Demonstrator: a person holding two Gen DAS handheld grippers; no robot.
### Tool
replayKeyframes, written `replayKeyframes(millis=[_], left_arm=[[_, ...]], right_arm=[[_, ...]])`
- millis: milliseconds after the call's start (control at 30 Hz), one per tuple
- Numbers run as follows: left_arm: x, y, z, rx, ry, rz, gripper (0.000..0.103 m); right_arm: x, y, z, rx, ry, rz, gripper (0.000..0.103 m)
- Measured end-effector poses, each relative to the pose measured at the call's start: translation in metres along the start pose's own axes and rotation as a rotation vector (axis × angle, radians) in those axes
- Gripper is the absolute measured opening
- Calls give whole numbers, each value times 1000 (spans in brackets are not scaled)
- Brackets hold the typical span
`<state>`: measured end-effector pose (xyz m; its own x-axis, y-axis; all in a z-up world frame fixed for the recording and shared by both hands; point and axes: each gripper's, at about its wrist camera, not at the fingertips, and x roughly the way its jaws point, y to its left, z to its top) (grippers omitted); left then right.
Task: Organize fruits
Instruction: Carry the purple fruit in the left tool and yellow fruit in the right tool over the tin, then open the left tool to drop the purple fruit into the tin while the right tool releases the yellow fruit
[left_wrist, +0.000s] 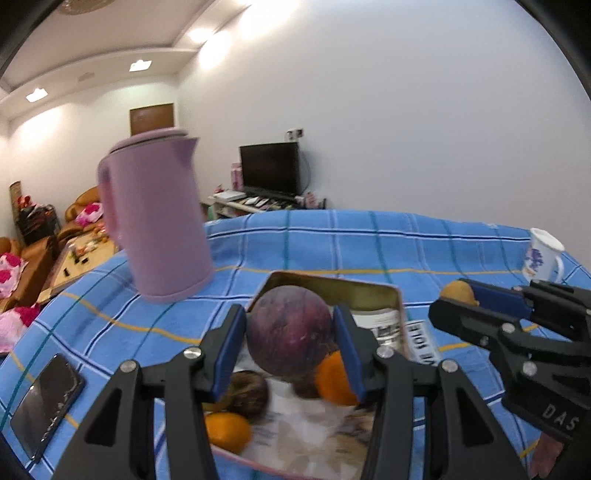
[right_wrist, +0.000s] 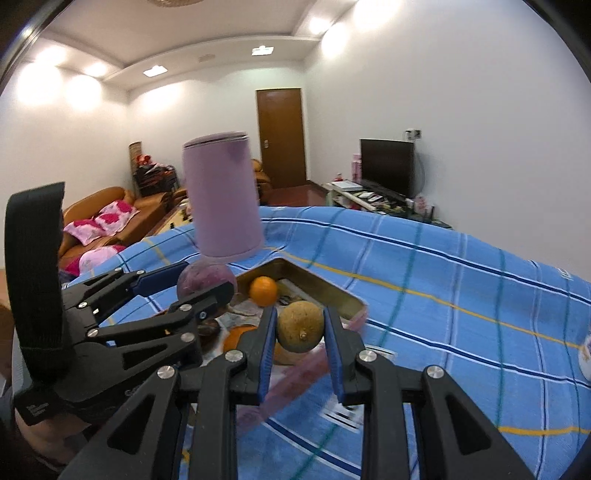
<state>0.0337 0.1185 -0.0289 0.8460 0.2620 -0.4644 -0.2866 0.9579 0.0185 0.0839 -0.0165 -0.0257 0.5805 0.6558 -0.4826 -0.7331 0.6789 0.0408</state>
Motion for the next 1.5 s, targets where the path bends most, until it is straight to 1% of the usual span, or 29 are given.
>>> replayKeyframes(millis=[167, 300, 400, 433, 533, 633, 767, 800, 833, 933, 1033, 1233, 1300, 1500], left_arm=[[5, 16, -7, -21, 34, 15, 51], [10, 22, -11, -28, 58, 19, 51], [16, 26, -14, -38, 84, 9, 51], [16, 25, -15, -39, 86, 4, 51], [15, 24, -14, -32, 88, 5, 51], [13, 24, -14, -31, 91, -4, 53], [6, 23, -13, -31, 67, -6, 54], [5, 24, -13, -34, 60, -4, 56], [3, 25, -12, -38, 56, -1, 61], [-5, 30, -9, -58, 28, 5, 70], [-16, 36, -4, -80, -7, 10, 74], [-30, 41, 4, -94, -47, 15, 76], [-32, 40, 4, -91, -50, 16, 78], [-35, 36, 2, -85, -48, 7, 79]], right_arm=[[22, 22, 1, -32, 41, 35, 27], [30, 29, -3, -40, 72, 53, 27], [35, 33, -5, -49, 102, 62, 27], [37, 33, -6, -52, 117, 66, 27], [36, 32, -7, -47, 121, 70, 28], [36, 29, -7, -29, 136, 98, 28], [35, 29, -9, -25, 144, 106, 28], [35, 29, -9, -22, 148, 111, 28], [35, 29, -10, -21, 149, 112, 28], [33, 30, -11, -25, 141, 103, 28], [27, 32, -11, -29, 125, 100, 30], [14, 30, -7, -15, 92, 57, 31], [9, 26, -6, -1, 88, 38, 31], [-12, 14, -2, 32, 40, -28, 31]])
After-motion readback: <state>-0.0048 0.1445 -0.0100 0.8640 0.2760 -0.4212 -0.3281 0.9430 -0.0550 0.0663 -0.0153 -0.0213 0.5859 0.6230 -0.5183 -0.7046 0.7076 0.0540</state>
